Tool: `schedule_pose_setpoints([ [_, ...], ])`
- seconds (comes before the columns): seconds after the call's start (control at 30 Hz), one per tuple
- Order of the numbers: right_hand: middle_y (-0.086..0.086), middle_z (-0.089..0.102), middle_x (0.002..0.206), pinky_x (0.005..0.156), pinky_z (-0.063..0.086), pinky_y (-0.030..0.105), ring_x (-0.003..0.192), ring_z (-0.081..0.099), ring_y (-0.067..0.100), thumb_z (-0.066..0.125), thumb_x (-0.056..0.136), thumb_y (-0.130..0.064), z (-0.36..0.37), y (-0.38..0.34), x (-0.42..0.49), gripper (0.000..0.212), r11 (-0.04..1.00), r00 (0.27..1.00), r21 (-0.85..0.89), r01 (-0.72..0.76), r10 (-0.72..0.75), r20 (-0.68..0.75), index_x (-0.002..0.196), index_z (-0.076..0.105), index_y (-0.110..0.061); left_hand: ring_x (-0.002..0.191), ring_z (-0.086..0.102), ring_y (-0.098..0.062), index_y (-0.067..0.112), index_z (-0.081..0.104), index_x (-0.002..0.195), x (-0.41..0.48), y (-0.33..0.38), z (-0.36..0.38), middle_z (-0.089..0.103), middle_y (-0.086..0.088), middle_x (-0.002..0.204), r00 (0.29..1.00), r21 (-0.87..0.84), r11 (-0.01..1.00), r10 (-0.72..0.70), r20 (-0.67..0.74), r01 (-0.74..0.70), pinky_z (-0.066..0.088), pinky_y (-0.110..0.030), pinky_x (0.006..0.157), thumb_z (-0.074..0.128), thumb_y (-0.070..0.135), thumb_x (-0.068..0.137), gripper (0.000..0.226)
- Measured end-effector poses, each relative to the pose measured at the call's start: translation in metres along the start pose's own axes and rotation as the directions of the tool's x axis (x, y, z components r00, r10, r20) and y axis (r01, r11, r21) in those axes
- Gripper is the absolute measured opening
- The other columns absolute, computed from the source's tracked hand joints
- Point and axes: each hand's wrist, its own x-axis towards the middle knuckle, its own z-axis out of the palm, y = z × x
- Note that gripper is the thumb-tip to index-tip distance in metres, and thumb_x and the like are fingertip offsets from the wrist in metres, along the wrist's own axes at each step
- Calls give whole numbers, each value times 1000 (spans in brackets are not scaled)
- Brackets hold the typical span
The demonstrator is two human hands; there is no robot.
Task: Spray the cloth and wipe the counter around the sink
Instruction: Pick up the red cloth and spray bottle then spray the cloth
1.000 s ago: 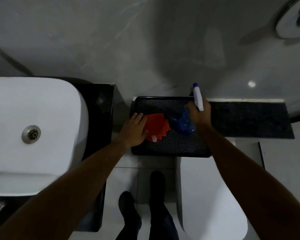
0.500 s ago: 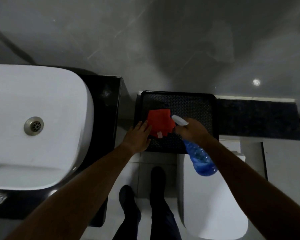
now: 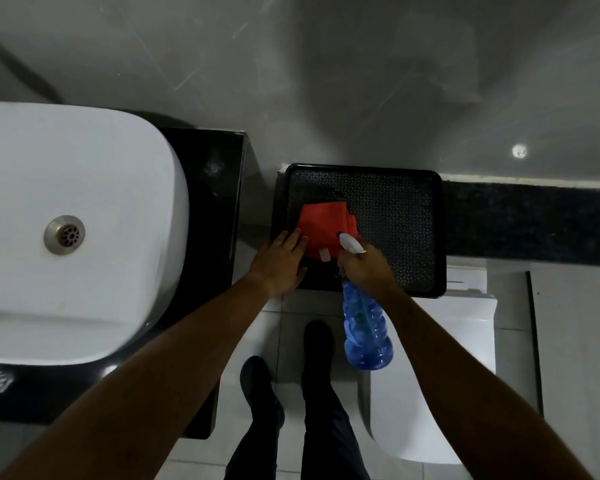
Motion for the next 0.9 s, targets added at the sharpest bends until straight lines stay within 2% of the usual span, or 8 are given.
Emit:
schedule_pose_setpoints([
  [0.07,2,61,60,62,49,38,60,62,25,59,81,-27,1,-1,-2,22,1000,998,-30,9,-11,-56,63,57,-16,152,10,-31,17,11,157,0,0,-1,5,-6,167,1000,-5,1000,0,3,0,24,-56,118,42,45,99,71],
  [0.13,4,63,64,65,52,41,65,66,30,59,84,-27,0,-2,-3,22,998,995,-57,20,-25,-97,65,56,-18,152,10,-31,17,11,157,0,0,-1,5,-6,167,1000,-12,1000,-1,5,1,24,-56,118,41,44,100,70],
  [0.23,12,67,72,71,56,49,72,68,35,58,86,-27,-3,-2,-1,18,996,994,-82,45,-53,-99,72,59,-15,152,9,-31,17,10,157,0,1,-1,5,-6,167,1000,-8,1000,0,0,0,24,-56,118,41,44,99,70],
  [0.33,15,68,73,70,58,52,69,68,36,56,86,-28,-2,0,-1,22,991,990,-122,58,-73,-123,76,62,-9,152,8,-30,17,10,157,1,0,0,4,-6,167,1000,1,1000,0,1,0,23,-56,118,41,45,99,71],
  [0.47,16,70,80,74,57,48,76,68,37,55,89,-30,3,2,-3,20,986,993,-161,47,-63,-99,80,60,-14,153,8,-30,18,9,157,1,1,0,4,-6,167,1000,-6,1000,-6,5,6,22,-56,118,41,45,99,72],
  [0.6,16,69,79,72,53,41,78,68,39,55,90,-32,17,4,-2,24,969,994,-230,90,-102,-41,73,55,-16,152,9,-30,18,11,157,0,1,-1,5,-5,167,1000,-8,1000,-5,3,5,23,-57,118,42,44,99,71],
  [0.73,18,71,94,80,55,41,87,68,37,54,94,-40,32,1,0,35,963,994,-249,103,-110,-15,107,66,-11,152,10,-30,18,12,157,-1,1,-2,6,-6,167,1000,13,1000,-2,1,2,24,-57,118,42,44,100,70],
  [0.9,19,69,85,70,46,35,80,67,41,56,91,-32,22,-5,7,28,962,969,-232,141,-183,-168,98,66,-7,152,10,-31,17,11,157,-1,2,-5,6,-7,167,1000,36,999,-5,6,5,25,-57,117,42,44,100,71],
])
